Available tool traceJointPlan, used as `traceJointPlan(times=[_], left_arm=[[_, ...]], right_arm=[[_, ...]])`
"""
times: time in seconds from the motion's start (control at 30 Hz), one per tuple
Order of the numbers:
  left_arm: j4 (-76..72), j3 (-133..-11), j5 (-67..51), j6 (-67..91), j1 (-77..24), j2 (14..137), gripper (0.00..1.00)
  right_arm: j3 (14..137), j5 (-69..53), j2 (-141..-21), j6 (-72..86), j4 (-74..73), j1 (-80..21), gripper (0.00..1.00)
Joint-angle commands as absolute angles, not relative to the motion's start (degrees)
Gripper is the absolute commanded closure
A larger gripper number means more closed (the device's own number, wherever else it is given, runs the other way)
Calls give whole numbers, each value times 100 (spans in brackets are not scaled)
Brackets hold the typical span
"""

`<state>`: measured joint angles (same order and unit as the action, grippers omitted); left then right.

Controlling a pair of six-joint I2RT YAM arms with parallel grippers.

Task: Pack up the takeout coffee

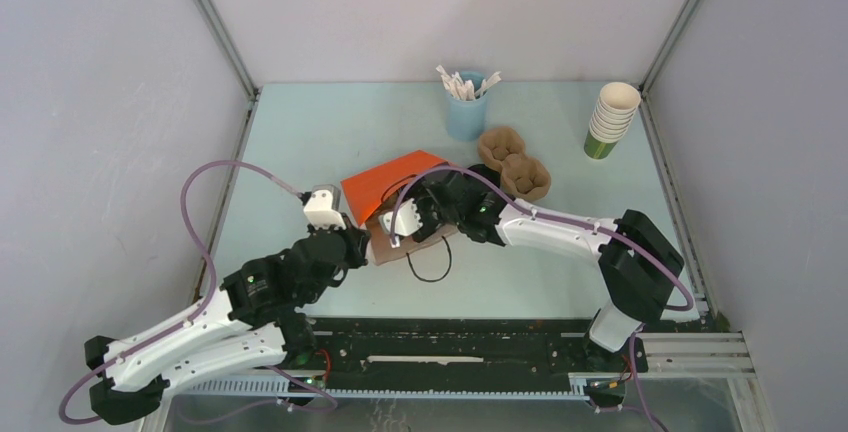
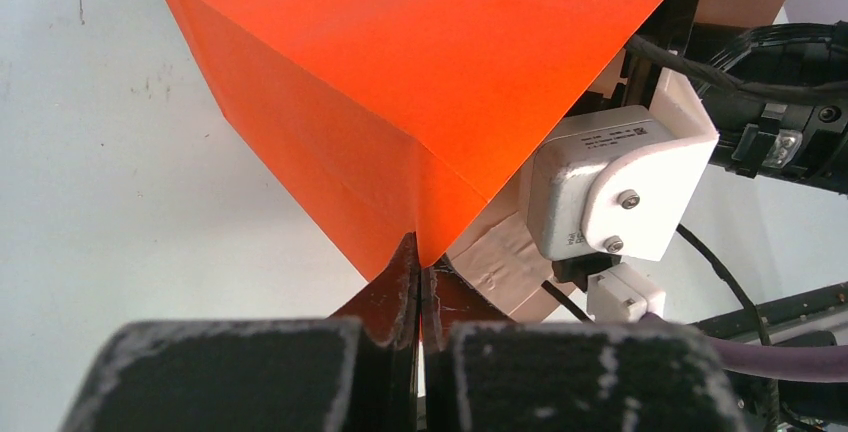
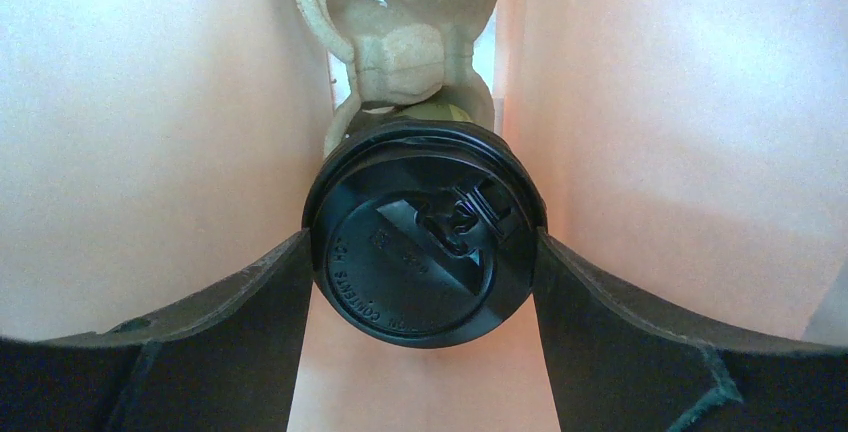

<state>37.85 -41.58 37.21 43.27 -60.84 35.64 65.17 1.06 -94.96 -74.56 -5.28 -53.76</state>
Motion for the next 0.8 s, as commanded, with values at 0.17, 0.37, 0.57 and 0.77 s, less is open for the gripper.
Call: traceJointPlan(times=[0.17,0.37,0.57,0.77], left_arm=[[3851,-4465,3663,4280,-6117,3627,100],[3779,-4404,3607,4287,-6117,3739,100],[3722,-4292,3568,4324,-6117,3736,100],[3711,-4252,3556,4337,-6117,3735,100]], right_arm=[[6578,-448,-9396,-7216,-662,-5282,43],[6810,-379,-9226,-6619,-1046,-5364,48],[6836,-117,-9125,-6427,-1048,-5471,49],[6829,-381,-9090,-6342,-1250,-5466,50]])
